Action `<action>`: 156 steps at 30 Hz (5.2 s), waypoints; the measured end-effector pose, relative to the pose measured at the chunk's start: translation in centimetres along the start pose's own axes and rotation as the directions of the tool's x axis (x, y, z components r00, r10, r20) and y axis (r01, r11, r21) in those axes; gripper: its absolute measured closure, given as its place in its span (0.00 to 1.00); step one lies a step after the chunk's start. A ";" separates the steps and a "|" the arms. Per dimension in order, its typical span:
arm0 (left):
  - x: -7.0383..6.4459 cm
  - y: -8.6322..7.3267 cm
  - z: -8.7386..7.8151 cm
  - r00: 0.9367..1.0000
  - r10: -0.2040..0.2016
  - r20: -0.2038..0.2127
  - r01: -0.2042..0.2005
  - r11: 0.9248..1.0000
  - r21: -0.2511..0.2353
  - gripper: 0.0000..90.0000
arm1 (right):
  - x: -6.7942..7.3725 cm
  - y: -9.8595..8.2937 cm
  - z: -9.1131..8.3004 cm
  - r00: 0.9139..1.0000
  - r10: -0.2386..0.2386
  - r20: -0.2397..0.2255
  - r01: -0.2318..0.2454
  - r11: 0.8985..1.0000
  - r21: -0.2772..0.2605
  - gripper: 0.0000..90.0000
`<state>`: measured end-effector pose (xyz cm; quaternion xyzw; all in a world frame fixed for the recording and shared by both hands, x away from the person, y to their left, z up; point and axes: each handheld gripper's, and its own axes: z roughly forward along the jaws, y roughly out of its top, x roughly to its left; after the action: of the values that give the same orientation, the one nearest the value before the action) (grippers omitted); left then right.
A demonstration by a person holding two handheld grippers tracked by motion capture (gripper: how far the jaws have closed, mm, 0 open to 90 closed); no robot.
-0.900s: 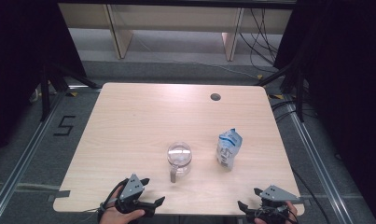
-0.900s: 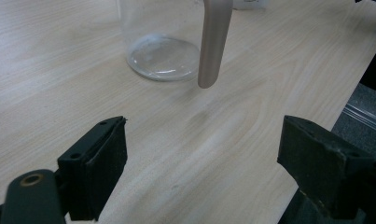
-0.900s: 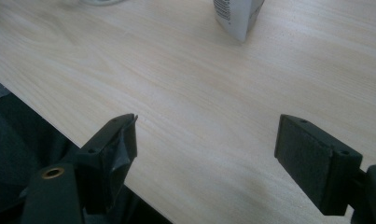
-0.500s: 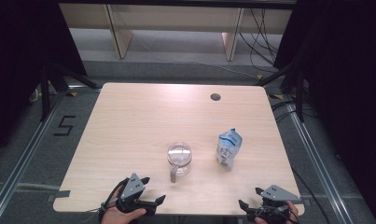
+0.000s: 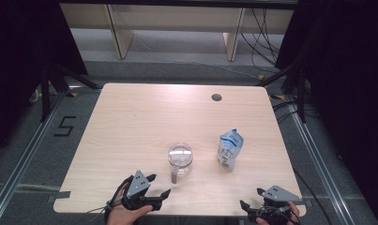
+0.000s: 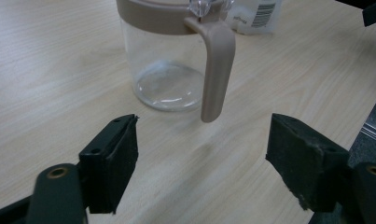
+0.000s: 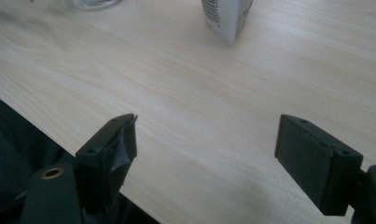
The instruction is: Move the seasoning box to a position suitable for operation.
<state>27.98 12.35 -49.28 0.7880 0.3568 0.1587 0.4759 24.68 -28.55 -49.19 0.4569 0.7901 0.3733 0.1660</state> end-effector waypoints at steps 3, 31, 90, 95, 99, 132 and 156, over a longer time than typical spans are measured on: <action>-0.4 0.5 0.4 1.000 0.015 -0.007 -0.016 1.000 -0.011 0.38 | 0.0 0.0 0.0 1.000 0.000 0.000 0.000 1.000 0.004 0.24; -1.4 2.1 3.4 0.988 0.134 -0.079 -0.135 0.991 -0.014 0.78 | 0.4 0.0 0.1 1.000 0.002 -0.025 -0.002 1.000 0.020 0.25; 4.9 2.4 1.9 0.975 0.210 0.076 -0.204 0.976 -0.076 0.81 | 0.4 0.1 0.2 0.999 -0.014 -0.036 0.015 1.000 0.021 0.25; 4.4 2.4 2.0 0.966 0.234 0.109 -0.226 0.971 -0.082 0.81 | 0.4 0.1 0.2 0.999 -0.013 -0.037 0.014 1.000 0.021 0.25; 3.6 2.5 2.2 0.957 0.249 0.148 -0.238 0.967 -0.088 0.81 | 0.4 0.1 0.2 0.999 -0.011 -0.036 0.012 1.000 0.023 0.25; 1.6 2.8 3.3 0.937 0.263 0.230 -0.250 0.965 -0.085 0.81 | 0.1 0.1 0.3 0.998 -0.049 -0.034 0.050 0.999 0.007 0.25; 1.6 2.4 1.0 0.962 0.109 0.252 -0.096 0.993 -0.062 0.42 | 0.1 0.0 0.3 0.997 -0.049 -0.059 0.049 0.999 0.005 0.27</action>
<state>30.65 12.21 -47.84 0.8074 0.2474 0.0894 0.5281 24.83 -28.38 -49.37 0.4269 0.8068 0.3798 0.1502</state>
